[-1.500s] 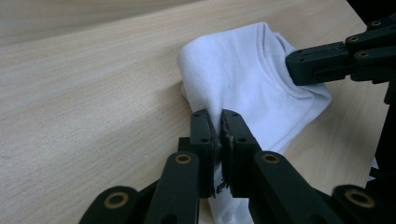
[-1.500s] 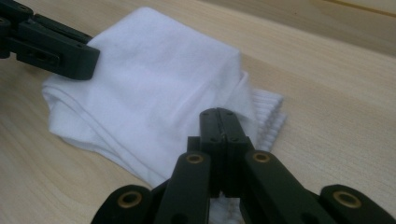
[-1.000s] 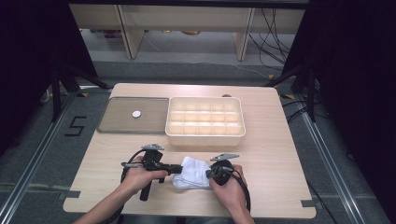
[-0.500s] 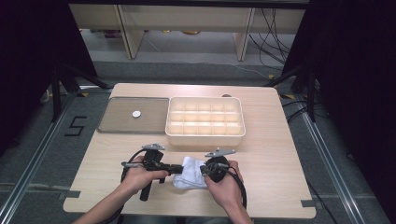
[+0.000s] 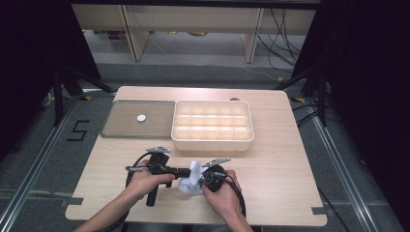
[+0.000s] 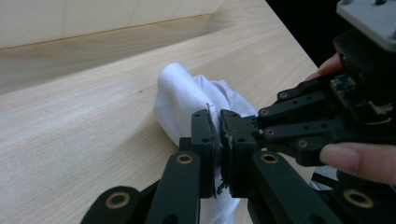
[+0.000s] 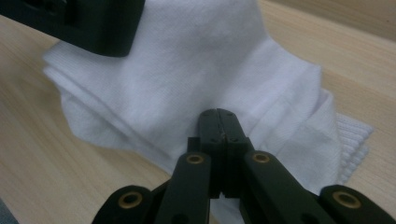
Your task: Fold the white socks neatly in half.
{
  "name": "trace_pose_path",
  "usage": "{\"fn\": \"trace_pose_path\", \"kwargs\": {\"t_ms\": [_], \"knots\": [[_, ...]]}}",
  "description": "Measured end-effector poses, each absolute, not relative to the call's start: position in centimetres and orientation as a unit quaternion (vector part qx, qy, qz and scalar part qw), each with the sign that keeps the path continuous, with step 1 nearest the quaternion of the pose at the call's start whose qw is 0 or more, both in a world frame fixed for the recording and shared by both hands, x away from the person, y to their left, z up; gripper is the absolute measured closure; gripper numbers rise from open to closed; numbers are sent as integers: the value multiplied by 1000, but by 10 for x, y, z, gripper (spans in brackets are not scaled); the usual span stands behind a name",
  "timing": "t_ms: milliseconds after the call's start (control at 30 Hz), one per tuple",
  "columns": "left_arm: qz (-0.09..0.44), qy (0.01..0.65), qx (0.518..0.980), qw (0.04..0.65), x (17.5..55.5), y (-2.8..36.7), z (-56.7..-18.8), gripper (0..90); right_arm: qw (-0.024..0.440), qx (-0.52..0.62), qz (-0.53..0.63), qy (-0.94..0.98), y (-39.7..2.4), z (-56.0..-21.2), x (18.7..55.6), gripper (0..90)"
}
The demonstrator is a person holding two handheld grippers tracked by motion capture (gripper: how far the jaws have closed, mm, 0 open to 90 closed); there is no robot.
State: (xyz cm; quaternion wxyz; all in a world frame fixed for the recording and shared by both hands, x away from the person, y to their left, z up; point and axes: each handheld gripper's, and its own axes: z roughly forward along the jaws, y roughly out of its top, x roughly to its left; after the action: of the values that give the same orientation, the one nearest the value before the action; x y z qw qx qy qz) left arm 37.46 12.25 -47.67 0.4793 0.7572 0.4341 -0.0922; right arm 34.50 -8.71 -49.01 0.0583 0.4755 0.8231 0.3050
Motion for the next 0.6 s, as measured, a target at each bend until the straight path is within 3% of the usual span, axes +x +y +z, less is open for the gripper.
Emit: {"fn": "trace_pose_path", "kwargs": {"t_ms": [400,600], "knots": [[-98,432,756,483,377,118,-474,848,50,482,315,816,-78,-492,345,900],[-91,437,757,477,377,122,-474,846,69,503,332,795,-100,-470,347,900]]}}
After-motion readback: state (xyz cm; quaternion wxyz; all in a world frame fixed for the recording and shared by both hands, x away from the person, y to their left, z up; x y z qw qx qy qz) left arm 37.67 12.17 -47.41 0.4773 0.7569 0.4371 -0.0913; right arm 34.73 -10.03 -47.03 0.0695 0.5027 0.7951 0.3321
